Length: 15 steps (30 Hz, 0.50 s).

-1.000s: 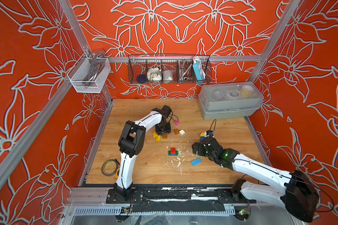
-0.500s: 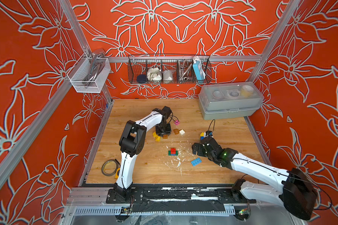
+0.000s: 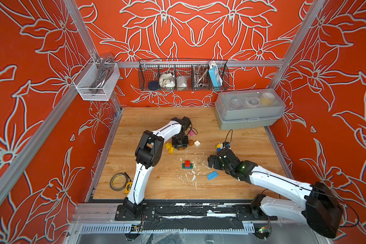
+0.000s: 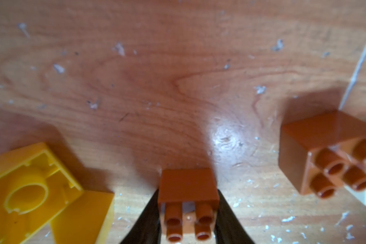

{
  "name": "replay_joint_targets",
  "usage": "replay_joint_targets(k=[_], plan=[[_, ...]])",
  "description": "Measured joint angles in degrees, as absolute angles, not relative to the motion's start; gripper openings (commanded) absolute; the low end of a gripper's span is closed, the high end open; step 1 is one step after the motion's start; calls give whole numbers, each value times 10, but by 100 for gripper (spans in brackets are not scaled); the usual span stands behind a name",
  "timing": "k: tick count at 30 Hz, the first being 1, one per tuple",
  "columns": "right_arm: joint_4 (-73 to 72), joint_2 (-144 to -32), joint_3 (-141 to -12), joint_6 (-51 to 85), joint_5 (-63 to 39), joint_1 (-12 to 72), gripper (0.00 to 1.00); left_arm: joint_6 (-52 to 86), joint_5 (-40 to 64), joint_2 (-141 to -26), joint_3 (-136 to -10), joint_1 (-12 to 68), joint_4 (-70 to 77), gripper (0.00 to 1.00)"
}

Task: Assemble the number 1 with lego
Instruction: Pick up the lego brick from the center of the board.

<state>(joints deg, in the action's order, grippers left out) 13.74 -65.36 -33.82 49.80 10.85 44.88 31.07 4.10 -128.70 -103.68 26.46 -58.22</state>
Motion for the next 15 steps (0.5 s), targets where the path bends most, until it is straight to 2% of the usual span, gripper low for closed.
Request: replay_joint_targets(k=[4,7,11,15], plan=[[137,-655,-338,498,109,449,100,311,39,-1287,-1038,263,-586,32],[138,-657,-338,498,109,449,100,311,37,-1287,-1038,263,-587,31],[137,-658,-339,498,109,449,100,312,37,-1287,-1038,263,-587,41],[138,-660,-339,498,109,449,100,313,32,-1287,-1038,264,-587,44]])
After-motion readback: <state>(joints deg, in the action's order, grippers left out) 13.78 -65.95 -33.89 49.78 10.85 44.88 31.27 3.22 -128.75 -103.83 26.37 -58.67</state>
